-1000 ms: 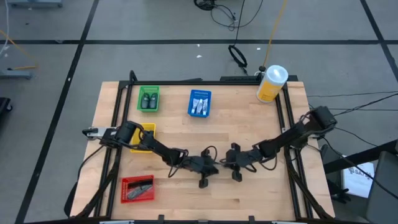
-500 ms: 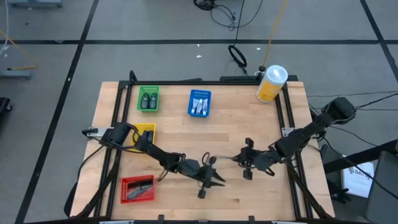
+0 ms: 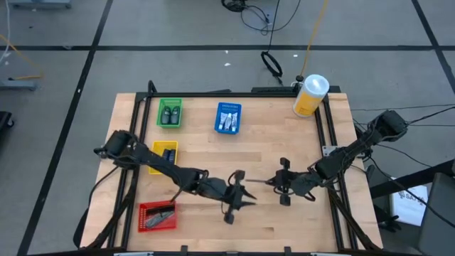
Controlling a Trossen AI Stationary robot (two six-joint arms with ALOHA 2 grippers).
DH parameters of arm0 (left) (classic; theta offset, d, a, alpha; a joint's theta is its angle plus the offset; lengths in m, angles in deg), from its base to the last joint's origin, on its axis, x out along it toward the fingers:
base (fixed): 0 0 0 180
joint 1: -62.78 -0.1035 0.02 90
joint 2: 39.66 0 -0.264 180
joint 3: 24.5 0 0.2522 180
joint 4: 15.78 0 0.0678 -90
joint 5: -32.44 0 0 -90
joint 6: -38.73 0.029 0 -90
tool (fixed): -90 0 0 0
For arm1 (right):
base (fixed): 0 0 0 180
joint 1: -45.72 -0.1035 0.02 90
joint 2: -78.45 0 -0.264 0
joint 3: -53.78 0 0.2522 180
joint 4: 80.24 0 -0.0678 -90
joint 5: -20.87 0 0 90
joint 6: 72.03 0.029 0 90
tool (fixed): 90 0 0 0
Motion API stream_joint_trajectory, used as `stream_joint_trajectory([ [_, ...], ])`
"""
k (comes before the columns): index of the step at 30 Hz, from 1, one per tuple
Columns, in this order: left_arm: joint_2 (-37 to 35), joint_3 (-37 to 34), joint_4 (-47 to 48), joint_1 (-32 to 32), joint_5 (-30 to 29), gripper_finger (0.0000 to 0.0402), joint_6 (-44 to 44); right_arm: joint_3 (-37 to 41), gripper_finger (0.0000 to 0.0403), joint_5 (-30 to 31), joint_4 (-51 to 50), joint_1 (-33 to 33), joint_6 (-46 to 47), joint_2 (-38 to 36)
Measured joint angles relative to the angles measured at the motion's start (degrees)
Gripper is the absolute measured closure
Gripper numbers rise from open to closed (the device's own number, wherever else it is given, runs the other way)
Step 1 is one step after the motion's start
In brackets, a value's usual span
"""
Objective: Pick & Place Travel size toiletries
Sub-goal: Put the black comb in the red basket
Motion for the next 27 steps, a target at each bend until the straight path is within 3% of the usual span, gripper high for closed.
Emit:
stream_joint_trajectory([
  [4,-2.8,0.0,4.2,-1.2,-1.3,0.0300,3.9,0.0,0.0395,0.0,0.3,-0.3,-1.9,0.0],
  [7,-3.4,0.1,6.2,-2.4,-3.4,0.0248,4.4,0.0,0.0395,0.2,0.4,-0.2,-2.7,0.1],
  [12,-2.8,0.1,7.4,-5.3,-7.6,0.0147,-0.4,0.0,0.0395,1.7,2.2,-0.2,-3.4,1.0],
  [15,-0.9,0.0,8.7,-6.6,-8.1,0.0114,-4.1,0.0,0.0395,1.7,3.7,-0.2,-4.3,1.5],
  [20,3.4,0.0,8.1,-7.1,-8.3,0.0126,-4.2,0.0,0.0395,1.7,4.1,-0.2,-4.4,1.5],
  [27,3.9,0.0,7.9,-6.5,-8.3,0.0219,-8.5,0.0,0.0395,1.8,4.1,-0.2,-4.4,1.5],
])
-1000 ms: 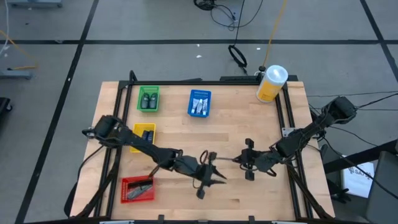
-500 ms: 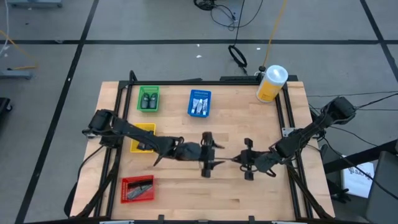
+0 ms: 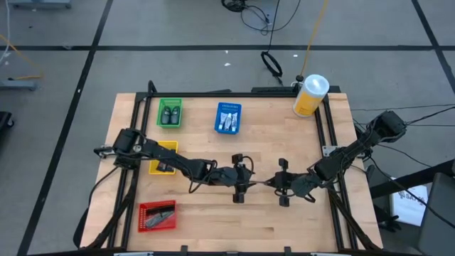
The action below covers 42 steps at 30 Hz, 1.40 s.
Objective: Pick & Place Travel size toiletries
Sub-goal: Put the black comb in the red basket
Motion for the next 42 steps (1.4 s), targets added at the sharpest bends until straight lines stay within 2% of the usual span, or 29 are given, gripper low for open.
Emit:
stream_joint_trajectory([
  [7,0.1,0.0,2.7,0.8,0.3,0.0307,-1.6,0.0,0.0395,0.1,0.0,0.0,0.0,0.0],
  [15,0.1,0.0,3.9,1.0,1.9,0.0383,-1.5,0.0,0.0394,-0.2,0.0,0.0,0.0,0.0],
  [18,0.1,0.0,3.8,1.2,1.9,0.0394,-1.5,0.0,0.0386,-0.5,0.0,0.0,-0.1,0.0],
  [21,0.1,0.0,4.3,1.6,2.1,0.0389,-2.2,0.0,0.0353,-3.3,1.5,0.0,-1.3,0.0],
  [27,0.1,0.0,10.3,4.1,4.8,0.0394,-7.7,0.0,0.0227,-16.0,16.7,0.0,-11.4,0.0],
  [30,0.1,0.0,13.9,6.1,6.9,0.0392,-10.7,0.0,0.0173,-18.3,23.7,-0.3,-15.3,-0.3],
  [35,-1.0,3.7,29.9,11.2,9.2,0.0395,-17.8,0.0,0.0132,-11.0,27.3,-2.0,-17.6,-0.2],
  [37,-1.8,6.7,38.4,13.5,9.3,0.0392,-20.9,0.0,0.0129,-9.1,26.3,-2.4,-17.6,-0.2],
  [42,-2.3,18.7,59.7,19.5,11.6,0.0398,-29.7,0.0,0.0138,-8.9,25.1,-2.6,-17.3,-0.2],
])
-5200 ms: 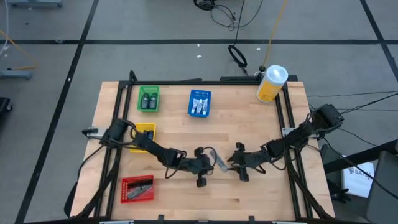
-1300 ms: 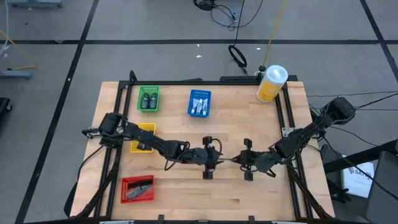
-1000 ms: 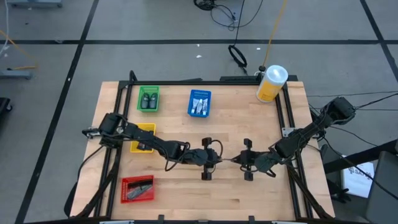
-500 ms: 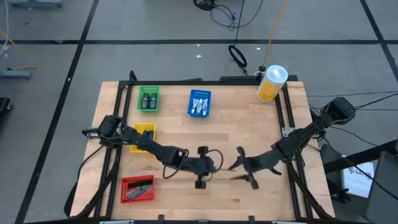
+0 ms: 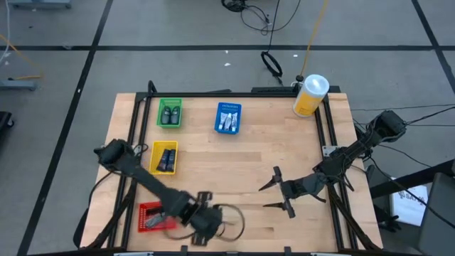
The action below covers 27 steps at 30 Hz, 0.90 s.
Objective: Pick & Place Travel size toiletries
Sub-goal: Put the black comb in the red basket
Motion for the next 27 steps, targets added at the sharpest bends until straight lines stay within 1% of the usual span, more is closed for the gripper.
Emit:
stream_joint_trajectory([
  [2,-0.1,5.0,7.0,2.3,1.0,0.0393,-5.6,0.0,0.0142,0.0,0.0,0.0,0.0,0.0],
  [6,-0.1,13.8,24.7,6.3,2.8,0.0396,-17.8,0.0,0.0147,0.0,-0.5,0.0,0.1,0.0],
  [8,-0.1,16.6,32.8,8.1,4.3,0.0398,-24.7,0.0,0.0147,-0.1,-0.7,0.0,0.2,0.0],
  [11,-0.1,18.9,43.8,11.1,7.8,0.0388,-33.4,0.0,0.0147,-0.2,-0.8,0.0,0.8,0.0],
  [13,-0.8,18.0,44.5,13.2,10.5,0.0380,-36.2,0.0,0.0147,-0.3,-0.9,0.0,1.0,0.0],
  [14,-1.4,17.1,43.8,14.4,10.6,0.0379,-36.8,0.0,0.0147,-0.3,-1.1,0.0,1.0,0.0],
  [16,-2.4,15.9,43.4,17.3,9.8,0.0379,-42.8,0.0,0.0147,-0.3,-1.3,0.0,1.0,0.0],
  [19,-4.5,11.8,44.6,20.4,10.9,0.0392,-50.0,0.0,0.0147,-0.3,-1.4,0.0,1.0,0.0],
  [21,-5.5,8.8,44.5,22.9,9.2,0.0397,-54.6,0.0,0.0147,-0.3,-1.4,0.0,1.0,0.0],
  [23,-6.5,6.0,43.4,25.4,7.0,0.0393,-58.2,0.0,0.0147,-0.3,-1.4,0.0,1.0,0.0],
  [25,-7.1,3.4,43.8,27.4,3.4,0.0385,-61.0,0.0,0.0147,-0.3,-1.3,0.0,1.0,0.0],
  [27,-7.5,0.9,42.1,29.5,-0.7,0.0381,-62.8,0.0,0.0147,-0.3,-1.2,0.0,1.0,0.0],
])
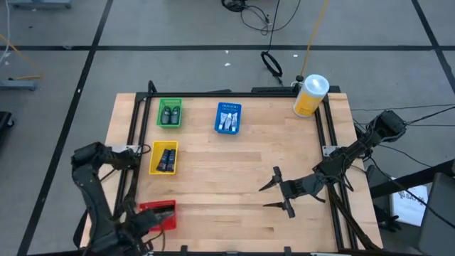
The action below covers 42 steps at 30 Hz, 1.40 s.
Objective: Pick & Place Travel size toiletries
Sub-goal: Put the black comb in the red basket, then return to Home Position
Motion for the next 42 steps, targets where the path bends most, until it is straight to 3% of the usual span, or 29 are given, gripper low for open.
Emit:
stream_joint_trajectory([
  [7,-0.3,-7.7,-9.0,5.3,-4.9,0.0397,-7.0,0.0,0.0147,0.0,0.0,0.0,0.0,0.0],
  [14,-0.3,-13.6,-13.2,9.8,-15.0,0.0369,-11.3,0.0,0.0147,0.0,0.0,0.0,0.0,0.0],
  [25,-0.3,-23.6,-21.9,11.3,-18.4,0.0359,-14.8,0.0,0.0147,0.1,0.0,0.0,0.0,0.0],
  [29,-0.3,-24.2,-21.6,11.3,-19.8,0.0320,-17.6,0.0,0.0147,0.1,0.0,0.0,0.0,0.0],
  [33,-0.8,-24.3,-21.0,11.3,-18.4,0.0257,-19.9,0.0,0.0147,0.2,0.0,0.0,0.0,0.0],
  [37,-6.0,-24.4,-19.5,10.8,-16.8,0.0194,-23.5,0.0,0.0147,0.2,0.0,0.2,-0.2,0.0],
  [39,-9.7,-24.4,-17.9,10.0,-20.2,0.0173,-26.8,0.0,0.0147,0.2,0.0,0.6,-0.2,0.0],
  [42,-14.4,-24.4,-17.1,7.8,-32.4,0.0163,-22.8,0.0,0.0147,0.2,-0.5,1.2,-0.1,0.0],
])
